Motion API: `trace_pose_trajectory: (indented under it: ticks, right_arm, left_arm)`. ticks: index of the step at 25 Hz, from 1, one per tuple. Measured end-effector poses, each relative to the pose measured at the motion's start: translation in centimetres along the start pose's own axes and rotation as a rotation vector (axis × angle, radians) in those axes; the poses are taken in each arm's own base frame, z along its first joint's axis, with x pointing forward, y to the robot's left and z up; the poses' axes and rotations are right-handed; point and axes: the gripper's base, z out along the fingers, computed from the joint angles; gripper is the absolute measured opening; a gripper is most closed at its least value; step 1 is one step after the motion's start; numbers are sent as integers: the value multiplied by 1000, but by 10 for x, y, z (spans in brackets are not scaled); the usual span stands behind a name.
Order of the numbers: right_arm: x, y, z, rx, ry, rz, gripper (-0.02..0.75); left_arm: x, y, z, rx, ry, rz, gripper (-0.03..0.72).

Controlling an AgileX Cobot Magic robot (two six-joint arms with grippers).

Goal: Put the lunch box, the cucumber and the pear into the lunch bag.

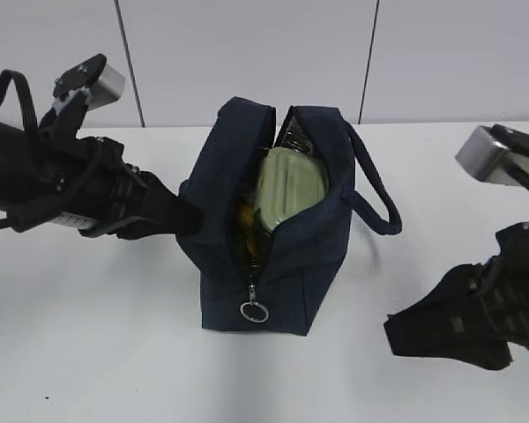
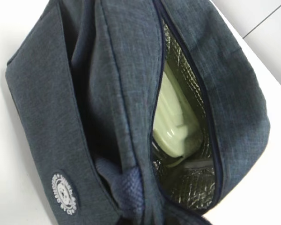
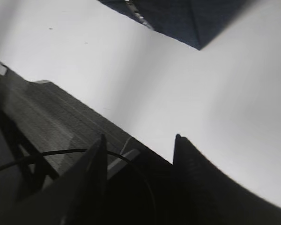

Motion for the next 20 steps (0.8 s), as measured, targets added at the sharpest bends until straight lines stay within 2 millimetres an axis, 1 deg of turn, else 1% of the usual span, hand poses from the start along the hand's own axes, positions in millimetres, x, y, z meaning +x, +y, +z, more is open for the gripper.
trace_pose_trajectory:
  ticks: [5,8,11,14,16,20]
  right_arm:
    - [-5,12,0,-136,-74,-33,365]
    - [-8,12,7,-180,-69,-62,365]
    - [-10,6,21,-201,-35,-78,365]
    - [-12,2,38,-277,5,-83,365]
    - [-12,2,46,-332,23,-83,365]
    - [-13,-2,54,-344,22,-90,365]
  left_arm:
    - [0,0,0,-3,-2,1,230]
    - [0,0,0,-2,-4,-2,285]
    - [-1,0,0,-2,-7,-5,300]
    - [-1,0,0,1,-13,-15,303]
    - [-2,0,0,5,-21,-27,305]
    - [-2,0,0,6,-26,-34,306]
